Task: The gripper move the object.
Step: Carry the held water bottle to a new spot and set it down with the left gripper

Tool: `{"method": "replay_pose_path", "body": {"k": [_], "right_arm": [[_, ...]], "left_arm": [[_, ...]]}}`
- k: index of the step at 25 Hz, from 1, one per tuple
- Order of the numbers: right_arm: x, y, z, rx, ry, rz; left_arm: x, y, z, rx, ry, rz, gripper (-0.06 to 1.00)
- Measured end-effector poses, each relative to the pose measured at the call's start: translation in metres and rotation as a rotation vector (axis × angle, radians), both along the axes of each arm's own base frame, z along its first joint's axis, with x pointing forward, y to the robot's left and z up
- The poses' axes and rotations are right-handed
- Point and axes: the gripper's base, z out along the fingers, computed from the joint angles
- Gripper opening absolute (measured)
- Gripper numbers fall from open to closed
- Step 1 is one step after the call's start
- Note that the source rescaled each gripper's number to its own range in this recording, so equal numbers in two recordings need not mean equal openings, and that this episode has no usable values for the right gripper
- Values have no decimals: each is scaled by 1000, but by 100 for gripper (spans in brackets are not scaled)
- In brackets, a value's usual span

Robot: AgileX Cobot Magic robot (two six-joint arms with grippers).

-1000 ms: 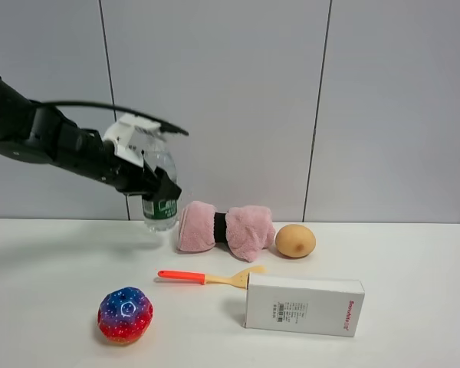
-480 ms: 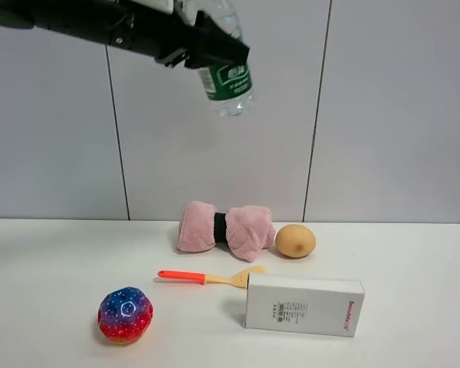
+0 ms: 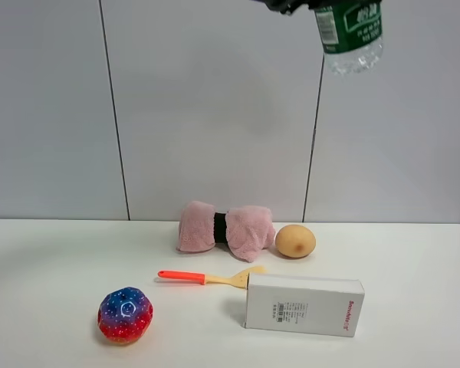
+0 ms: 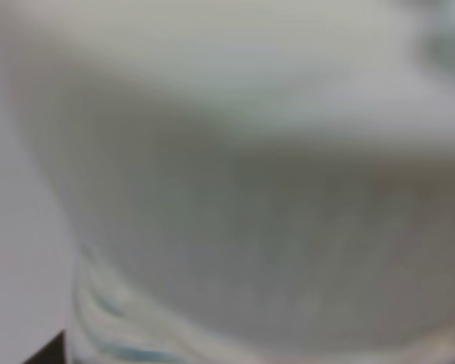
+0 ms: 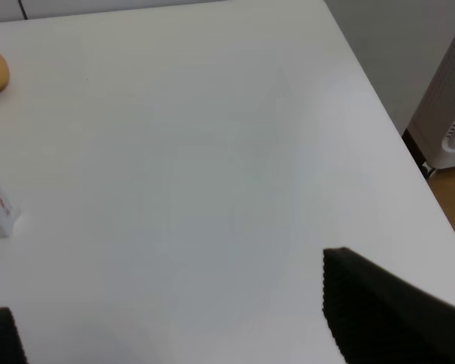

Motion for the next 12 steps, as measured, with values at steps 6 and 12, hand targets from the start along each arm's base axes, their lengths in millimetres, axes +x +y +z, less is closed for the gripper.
{"method": "replay_pose_path", "body": {"k": [6, 12], "right_arm": [[0, 0, 0, 0, 0, 0], [0, 0, 0, 0, 0, 0]], "left_arm": [[34, -31, -94, 130, 115, 96, 0], [51, -40, -173, 237, 220, 127, 0]]}}
